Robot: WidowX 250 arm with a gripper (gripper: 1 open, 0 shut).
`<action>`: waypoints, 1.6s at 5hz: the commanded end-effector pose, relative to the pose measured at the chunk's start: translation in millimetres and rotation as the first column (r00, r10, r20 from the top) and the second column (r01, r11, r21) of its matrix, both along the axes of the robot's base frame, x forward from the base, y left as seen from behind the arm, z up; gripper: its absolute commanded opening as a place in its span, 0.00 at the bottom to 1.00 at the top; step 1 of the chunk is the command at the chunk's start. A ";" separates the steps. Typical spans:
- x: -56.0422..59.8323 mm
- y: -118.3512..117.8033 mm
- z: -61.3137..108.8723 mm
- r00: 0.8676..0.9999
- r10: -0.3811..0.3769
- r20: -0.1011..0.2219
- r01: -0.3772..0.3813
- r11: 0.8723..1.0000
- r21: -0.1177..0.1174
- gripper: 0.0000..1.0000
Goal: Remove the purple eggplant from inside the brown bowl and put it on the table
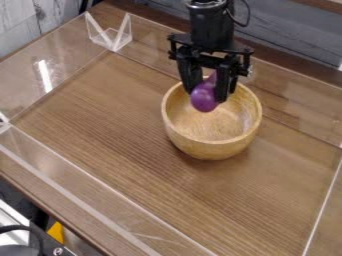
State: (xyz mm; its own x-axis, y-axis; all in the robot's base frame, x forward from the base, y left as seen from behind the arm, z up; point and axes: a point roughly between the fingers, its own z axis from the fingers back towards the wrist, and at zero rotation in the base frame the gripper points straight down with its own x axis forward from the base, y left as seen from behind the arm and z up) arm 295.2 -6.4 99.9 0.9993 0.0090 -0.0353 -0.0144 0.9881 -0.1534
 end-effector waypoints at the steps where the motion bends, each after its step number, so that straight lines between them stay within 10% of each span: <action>1: 8.1 4.5 29.1 0.995 0.018 0.103 -0.018 1.000 0.002 0.00; 8: 36.0 68.2 36.9 0.982 0.078 0.174 -0.093 0.992 0.081 0.00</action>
